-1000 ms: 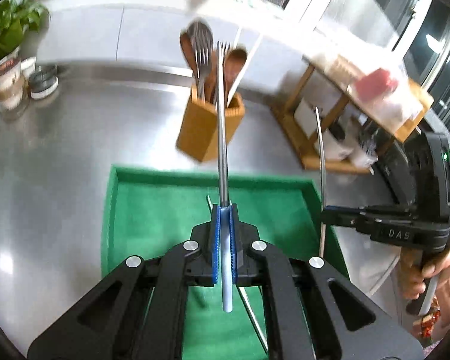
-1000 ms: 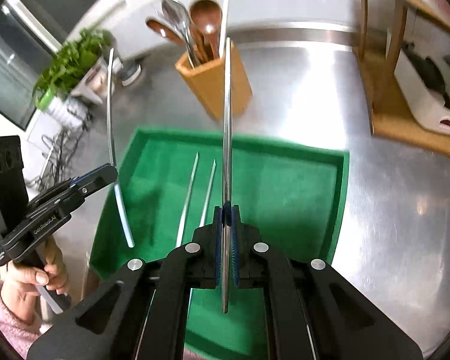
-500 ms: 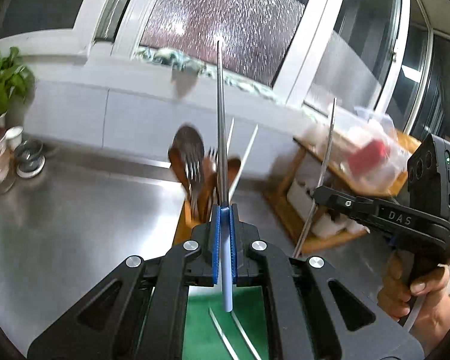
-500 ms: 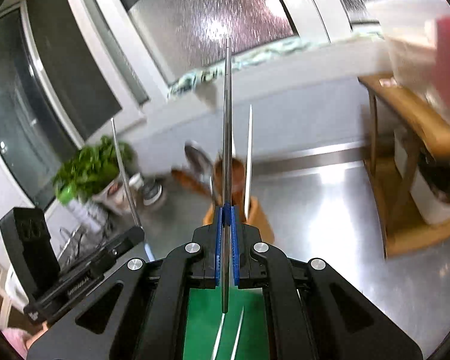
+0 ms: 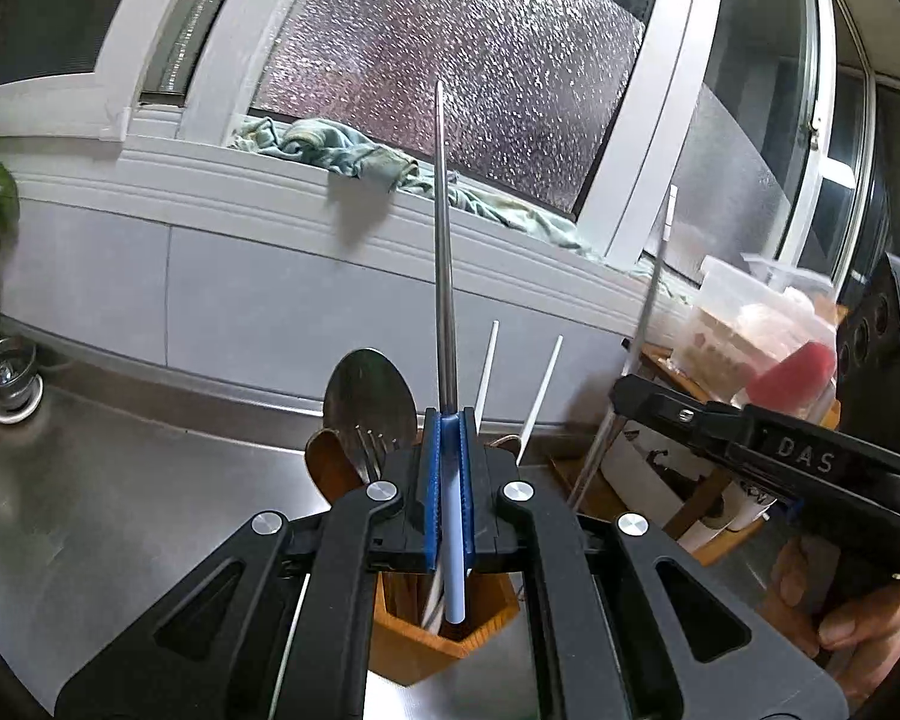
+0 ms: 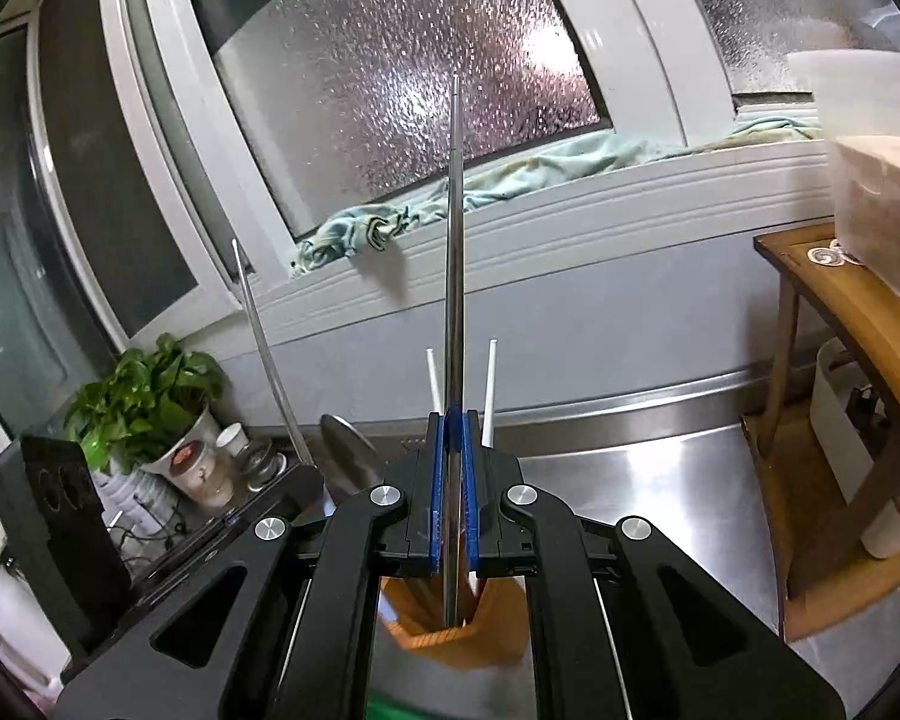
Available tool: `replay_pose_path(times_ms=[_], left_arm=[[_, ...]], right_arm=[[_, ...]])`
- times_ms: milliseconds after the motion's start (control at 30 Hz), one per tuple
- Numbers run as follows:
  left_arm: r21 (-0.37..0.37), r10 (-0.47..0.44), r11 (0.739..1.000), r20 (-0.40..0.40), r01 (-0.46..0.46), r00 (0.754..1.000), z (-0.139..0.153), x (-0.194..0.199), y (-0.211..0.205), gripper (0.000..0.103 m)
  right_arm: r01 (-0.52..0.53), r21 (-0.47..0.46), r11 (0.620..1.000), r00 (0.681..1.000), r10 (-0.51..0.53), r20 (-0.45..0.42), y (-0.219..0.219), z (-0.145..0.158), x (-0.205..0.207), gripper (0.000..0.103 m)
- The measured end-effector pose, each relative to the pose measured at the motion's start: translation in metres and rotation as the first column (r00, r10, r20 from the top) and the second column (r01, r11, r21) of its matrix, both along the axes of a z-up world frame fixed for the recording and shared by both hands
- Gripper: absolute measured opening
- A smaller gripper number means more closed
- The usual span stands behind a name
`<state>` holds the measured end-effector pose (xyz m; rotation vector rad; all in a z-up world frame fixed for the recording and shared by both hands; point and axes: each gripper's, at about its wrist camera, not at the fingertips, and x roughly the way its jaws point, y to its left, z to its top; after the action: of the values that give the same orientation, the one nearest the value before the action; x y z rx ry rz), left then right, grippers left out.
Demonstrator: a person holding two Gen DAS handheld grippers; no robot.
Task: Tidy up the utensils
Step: 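Lower the steel chopsticks into the holder while both grippers open, then move both grippers back over the green tray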
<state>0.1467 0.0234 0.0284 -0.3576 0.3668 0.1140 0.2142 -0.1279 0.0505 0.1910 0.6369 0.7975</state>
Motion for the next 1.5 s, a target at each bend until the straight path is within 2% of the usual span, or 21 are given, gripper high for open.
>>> replay_pose_path(times_ms=[200,400,600,867,1267,1367,1433,1467,1500], left_arm=[[0.011,-0.02,1.0,0.018,0.019,1.0,-0.02,-0.001,0.0,0.004],[0.048,-0.047,0.998,0.04,0.045,0.998,-0.035,-0.011,-0.006,0.004],[0.018,-0.042,0.999,0.029,0.041,0.999,-0.05,-0.018,-0.003,0.004],[-0.019,-0.03,0.999,-0.035,0.03,0.999,-0.068,-0.024,-0.002,0.005],[-0.088,0.003,0.996,-0.088,-0.011,0.996,-0.068,-0.043,0.007,0.001],[-0.086,0.014,0.996,-0.097,-0.022,0.995,-0.066,-0.052,0.007,0.01],[-0.081,0.027,0.996,-0.109,-0.036,0.994,-0.063,-0.059,0.005,0.028],[-0.082,0.034,0.996,-0.112,-0.044,0.993,-0.062,-0.063,0.004,0.032],[-0.082,0.04,0.995,-0.112,-0.05,0.993,-0.061,-0.067,0.004,0.038]], right_arm=[[-0.015,-0.047,0.999,1.0,0.014,-0.027,0.01,-0.024,0.009,0.006],[-0.052,-0.06,0.997,0.998,0.05,-0.032,0.01,-0.032,0.006,0.006],[-0.073,-0.057,0.996,0.995,0.069,-0.065,0.006,-0.043,0.0,0.006],[-0.101,-0.059,0.993,0.985,0.091,-0.144,0.003,-0.063,-0.001,0.006],[-0.102,-0.074,0.992,0.973,0.084,-0.213,-0.002,-0.071,-0.006,0.009],[-0.092,-0.087,0.992,0.971,0.07,-0.227,-0.01,-0.073,-0.011,0.011],[-0.086,-0.108,0.99,0.972,0.059,-0.228,-0.016,-0.073,-0.016,0.016],[-0.081,-0.118,0.99,0.973,0.053,-0.224,-0.021,-0.072,-0.021,0.027],[-0.078,-0.122,0.989,0.974,0.05,-0.22,-0.024,-0.072,-0.023,0.046]])
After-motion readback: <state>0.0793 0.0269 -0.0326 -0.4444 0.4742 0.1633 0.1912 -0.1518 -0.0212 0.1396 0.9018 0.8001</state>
